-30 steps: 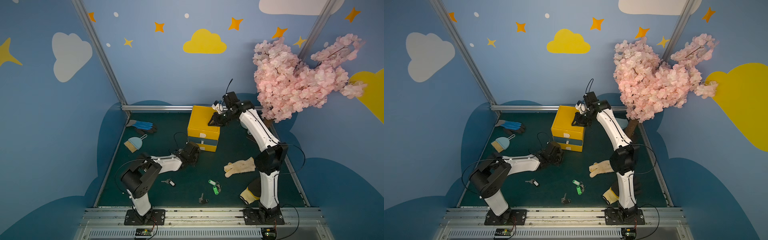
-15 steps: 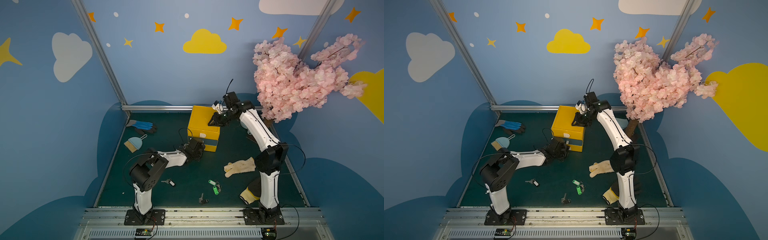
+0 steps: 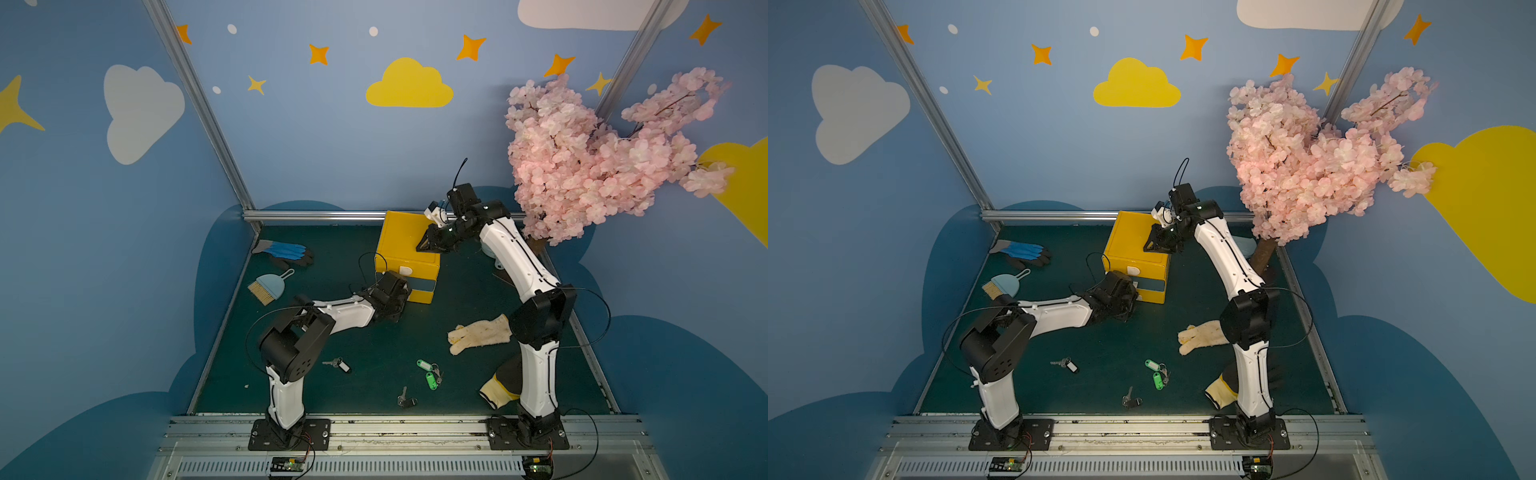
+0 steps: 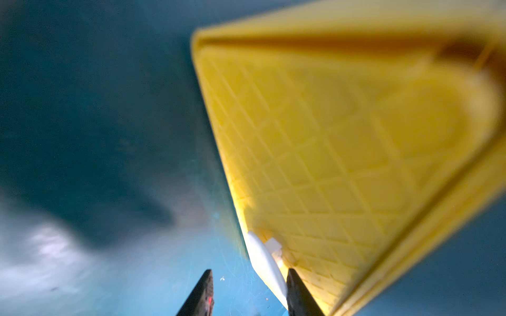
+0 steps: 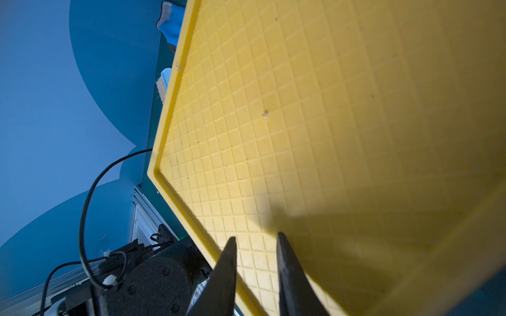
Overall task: Take the keys out of the drawer
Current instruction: Open the drawer in the storage box.
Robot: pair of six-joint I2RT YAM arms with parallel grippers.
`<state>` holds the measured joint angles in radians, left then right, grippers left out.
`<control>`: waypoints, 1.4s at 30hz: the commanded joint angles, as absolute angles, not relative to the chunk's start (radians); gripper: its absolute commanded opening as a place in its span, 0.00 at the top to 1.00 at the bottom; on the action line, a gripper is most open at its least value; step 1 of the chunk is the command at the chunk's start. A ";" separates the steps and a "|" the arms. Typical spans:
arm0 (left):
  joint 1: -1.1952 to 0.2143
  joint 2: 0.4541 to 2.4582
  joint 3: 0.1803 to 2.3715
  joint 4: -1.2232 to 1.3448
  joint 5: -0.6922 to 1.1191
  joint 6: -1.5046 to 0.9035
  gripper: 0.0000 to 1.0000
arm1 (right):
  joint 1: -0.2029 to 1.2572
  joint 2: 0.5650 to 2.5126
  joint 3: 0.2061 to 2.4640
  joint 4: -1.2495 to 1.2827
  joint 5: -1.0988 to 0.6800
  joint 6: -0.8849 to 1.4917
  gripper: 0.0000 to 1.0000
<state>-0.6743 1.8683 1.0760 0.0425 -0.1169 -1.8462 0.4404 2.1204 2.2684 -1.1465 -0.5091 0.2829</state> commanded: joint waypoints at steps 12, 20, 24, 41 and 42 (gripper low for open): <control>-0.719 1.753 0.963 -0.159 -0.098 -1.922 0.56 | 0.448 2.207 2.191 -1.333 -0.444 0.284 0.72; -0.762 1.523 0.798 -0.235 -0.137 -2.004 0.56 | 0.454 2.181 2.225 -1.357 -0.476 0.305 0.72; -0.777 1.421 0.790 -0.285 -0.174 -2.018 0.56 | 0.461 2.182 2.251 -1.373 -0.477 0.307 0.71; -0.759 1.676 0.962 -0.109 -0.191 -2.011 0.55 | 0.462 2.114 2.213 -1.377 -0.429 0.299 0.71; -0.759 1.677 0.957 -0.113 -0.190 -2.017 0.55 | 0.462 2.115 2.215 -1.375 -0.429 0.300 0.71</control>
